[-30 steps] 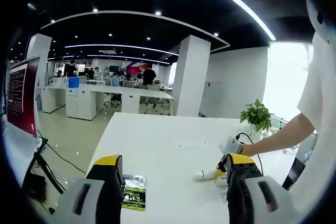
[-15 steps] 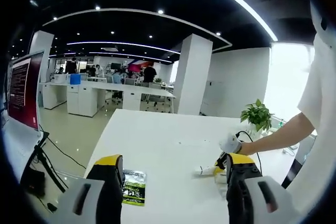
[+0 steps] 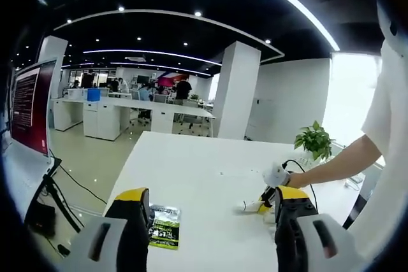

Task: Arrange the skincare products in the storage area until every visible bottle or jar stands upright without overlapping.

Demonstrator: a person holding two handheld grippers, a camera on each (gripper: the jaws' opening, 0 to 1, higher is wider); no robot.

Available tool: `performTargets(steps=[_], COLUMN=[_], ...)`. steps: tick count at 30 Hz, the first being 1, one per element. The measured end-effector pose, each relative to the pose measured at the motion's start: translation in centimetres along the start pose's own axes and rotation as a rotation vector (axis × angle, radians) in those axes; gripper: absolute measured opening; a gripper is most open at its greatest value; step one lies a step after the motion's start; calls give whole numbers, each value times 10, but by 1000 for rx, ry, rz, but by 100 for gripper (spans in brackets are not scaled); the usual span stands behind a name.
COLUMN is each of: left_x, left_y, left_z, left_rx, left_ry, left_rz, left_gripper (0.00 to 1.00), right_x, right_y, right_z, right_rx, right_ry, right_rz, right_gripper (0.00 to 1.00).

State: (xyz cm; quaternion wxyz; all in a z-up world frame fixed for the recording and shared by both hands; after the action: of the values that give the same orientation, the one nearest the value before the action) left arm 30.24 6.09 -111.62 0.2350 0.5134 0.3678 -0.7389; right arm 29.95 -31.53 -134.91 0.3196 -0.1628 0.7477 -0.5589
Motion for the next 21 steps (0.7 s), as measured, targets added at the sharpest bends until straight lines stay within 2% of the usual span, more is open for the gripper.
performTargets(steps=[4,8,10,11,13,16,19,20,21], left_x=[2,2,2,2,3,4,5,5,6], left_y=[-2,-2,-2,-2,-2,-3,-5,-5,-5], left_z=[-7,-10,-10,-10,-9,-10,-13,-13,-12], left_rx=[-17,-25,-28,-26,-21,-18,-24,-24,-23], left_ry=[-9,-17,-20,-25,-23,-17,-23,-23,-20], left_rz=[-2,-2,0,3,-2,-7,-12,-14,-18], left_gripper=[83,83,83,83,83,83,83,83,83], right_x=[-9,-9,-9,-13,-14,-15,-30,-32,-37], right_y=[3,3,3,4,2,3,-3,-5,-8], right_z=[-2,-3,-2,-3,-3,-4,-7,-11,-14], right_rx=[25,44,46,38,19,33,84,63,71], right_ry=[0,-19,-17,17,43,0,-131,-120,-148], right_rz=[-41,-64,-57,-8,-2,-7,3,-1,12], right_gripper=[15,11,9,7,4,3,3,3,3])
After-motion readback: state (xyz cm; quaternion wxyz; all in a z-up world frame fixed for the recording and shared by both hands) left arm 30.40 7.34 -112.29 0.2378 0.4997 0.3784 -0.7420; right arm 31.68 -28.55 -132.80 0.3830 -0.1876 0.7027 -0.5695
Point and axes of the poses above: the point that each gripper's makers call its tool centre point, and the gripper's own axes: y roughly forward along the fingers, z roughly to its right, x roughly out of its underside, the point moved 5 cm from there along -y, roughly backward along the fingers, and after that the axes turned 11 degrees about -x, right-handed, at the moved point
